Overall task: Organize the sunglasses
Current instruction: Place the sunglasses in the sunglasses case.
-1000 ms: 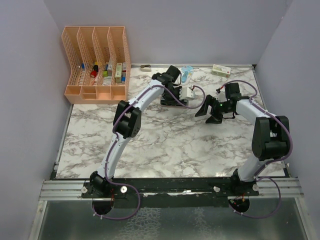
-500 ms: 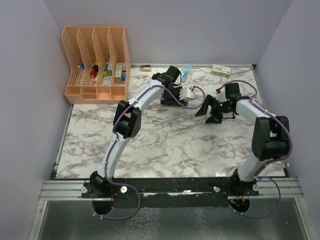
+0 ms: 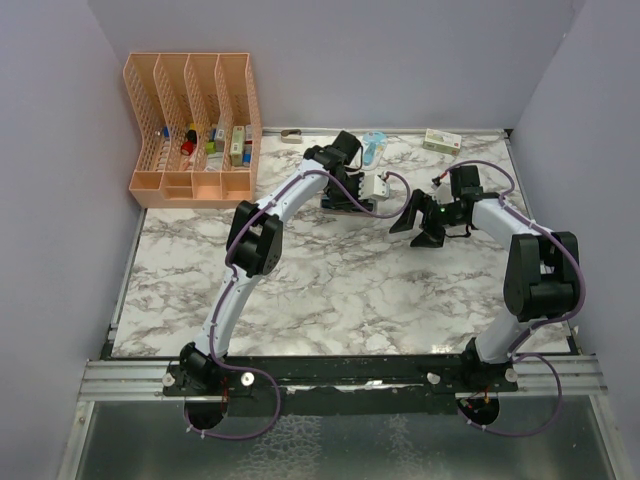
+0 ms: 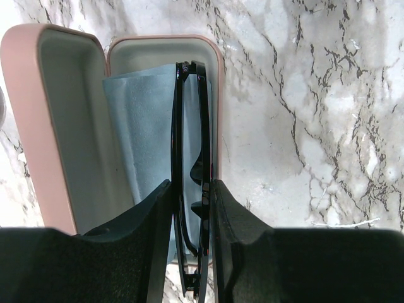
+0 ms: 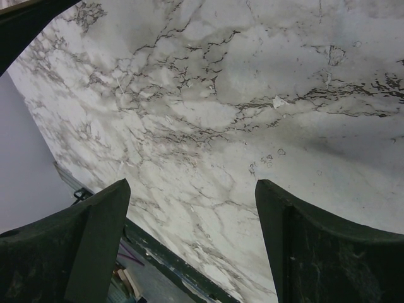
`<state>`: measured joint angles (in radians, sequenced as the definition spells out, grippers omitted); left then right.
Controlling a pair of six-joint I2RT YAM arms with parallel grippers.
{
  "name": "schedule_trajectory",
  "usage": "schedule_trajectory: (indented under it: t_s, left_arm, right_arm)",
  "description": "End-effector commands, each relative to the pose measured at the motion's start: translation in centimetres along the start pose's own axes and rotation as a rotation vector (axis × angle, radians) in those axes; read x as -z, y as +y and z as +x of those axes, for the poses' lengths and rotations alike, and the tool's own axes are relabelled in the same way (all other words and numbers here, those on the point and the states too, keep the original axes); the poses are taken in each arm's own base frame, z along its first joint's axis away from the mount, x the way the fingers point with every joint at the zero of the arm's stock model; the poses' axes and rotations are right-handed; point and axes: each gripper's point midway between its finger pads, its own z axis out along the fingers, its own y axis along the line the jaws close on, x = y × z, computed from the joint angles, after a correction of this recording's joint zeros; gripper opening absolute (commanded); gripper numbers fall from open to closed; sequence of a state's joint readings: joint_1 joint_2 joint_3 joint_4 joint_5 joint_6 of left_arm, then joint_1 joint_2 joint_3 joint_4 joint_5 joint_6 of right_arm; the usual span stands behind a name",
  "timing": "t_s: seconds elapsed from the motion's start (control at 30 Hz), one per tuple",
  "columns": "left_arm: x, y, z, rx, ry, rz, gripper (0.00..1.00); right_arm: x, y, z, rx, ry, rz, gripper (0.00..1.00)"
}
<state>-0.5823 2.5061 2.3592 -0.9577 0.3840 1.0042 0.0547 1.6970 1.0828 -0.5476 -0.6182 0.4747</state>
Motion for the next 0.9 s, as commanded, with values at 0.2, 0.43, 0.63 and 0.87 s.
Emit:
schedule_trajectory:
  t_s: [0.2, 0.43, 0.63, 0.87]
  left_arm:
    - [0.0, 0.5, 0.0, 0.003, -0.004, -0.022, 0.47]
    - [0.2, 0.7, -0.3, 0.003, -0.013, -0.036, 0.56]
    - [0.9, 1.4, -0.9, -0.003, -0.024, -0.066, 0.56]
    - [4.8, 3.0, -2.7, -0.028, -0.028, -0.170, 0.57]
  right_arm:
    - [0.0, 0.4, -0.5, 0.001, -0.008, -0.034, 0.82]
    - [0.0, 0.4, -0.5, 0.002, -0.009, -0.033, 0.82]
    - [0.0, 0.5, -0.5, 0.000, -0.009, -0.038, 0.82]
    - [0.0, 0.7, -0.4, 0.000, -0.006, -0.054, 0.82]
